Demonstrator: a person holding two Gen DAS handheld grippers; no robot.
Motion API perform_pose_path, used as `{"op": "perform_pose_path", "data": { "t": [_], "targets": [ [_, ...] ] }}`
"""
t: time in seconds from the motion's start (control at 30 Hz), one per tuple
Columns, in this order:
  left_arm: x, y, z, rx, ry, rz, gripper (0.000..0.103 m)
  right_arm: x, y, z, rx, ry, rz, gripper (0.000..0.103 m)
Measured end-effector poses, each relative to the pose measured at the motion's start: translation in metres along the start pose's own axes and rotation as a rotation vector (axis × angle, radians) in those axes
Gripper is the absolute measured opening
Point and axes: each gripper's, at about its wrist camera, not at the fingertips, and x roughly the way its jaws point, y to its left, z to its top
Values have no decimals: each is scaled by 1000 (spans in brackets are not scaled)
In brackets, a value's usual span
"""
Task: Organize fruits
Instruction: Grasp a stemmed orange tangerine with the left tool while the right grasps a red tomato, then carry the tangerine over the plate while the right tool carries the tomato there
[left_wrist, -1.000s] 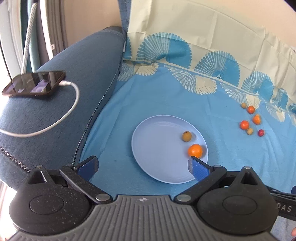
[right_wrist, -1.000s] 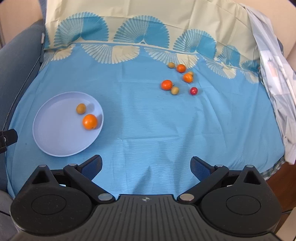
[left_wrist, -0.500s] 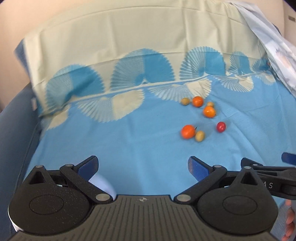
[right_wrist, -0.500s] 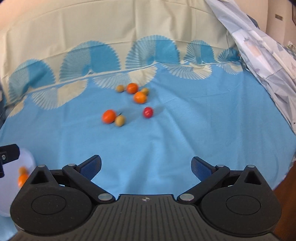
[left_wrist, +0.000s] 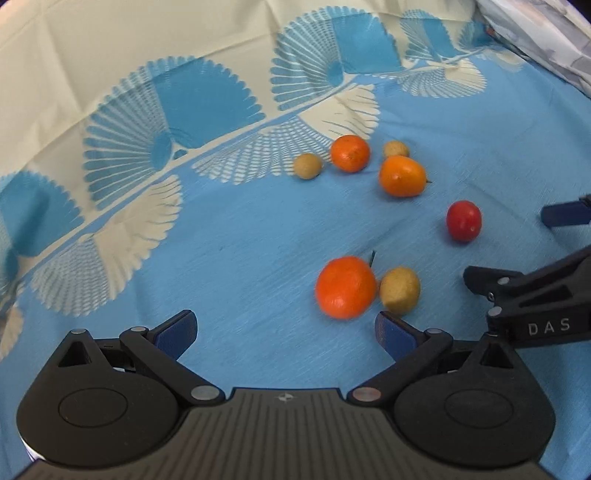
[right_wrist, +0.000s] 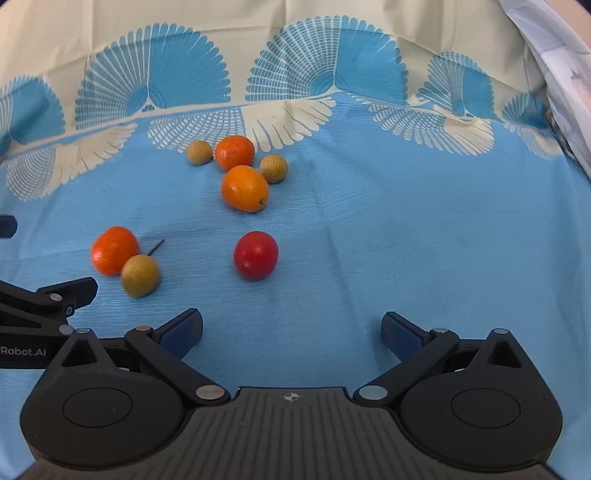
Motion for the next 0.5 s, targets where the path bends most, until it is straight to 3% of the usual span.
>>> {"op": "perform_pose_path", "data": {
  "t": [0.2, 0.27, 0.3, 0.33, 0.37, 0.4, 0.43, 0.47, 0.5],
  "targets": [
    [18, -3, 17, 98, -37, -110, 101, 14, -8, 11, -108, -60, 36, 102],
    [19, -3, 19, 89, -24, -172, 88, 19, -11, 16, -137, -66, 59, 102],
    [19, -3, 20, 73, -15, -196, 72, 20, -12, 18, -145, -66, 72, 101],
    [16, -3, 21, 54, -3, -221, 50, 20, -11, 19, -153, -69, 90, 93],
    [14, -3, 21, 43, 8, -232, 39, 18, -9, 20, -161, -75, 105, 79],
    [12, -3, 20, 34, 12, -221, 39, 16, -5, 20, -179, -84, 119, 69],
    [10, -3, 19, 21, 15, -215, 39, 14, -1, 21, -196, -80, 149, 39],
    [8, -1, 18, 7, 26, -217, 39, 12, 3, 21, -203, -76, 162, 30],
    [6, 2, 18, -10, 36, -213, 39, 11, 7, 22, -207, -75, 140, 30]
  ]
}}
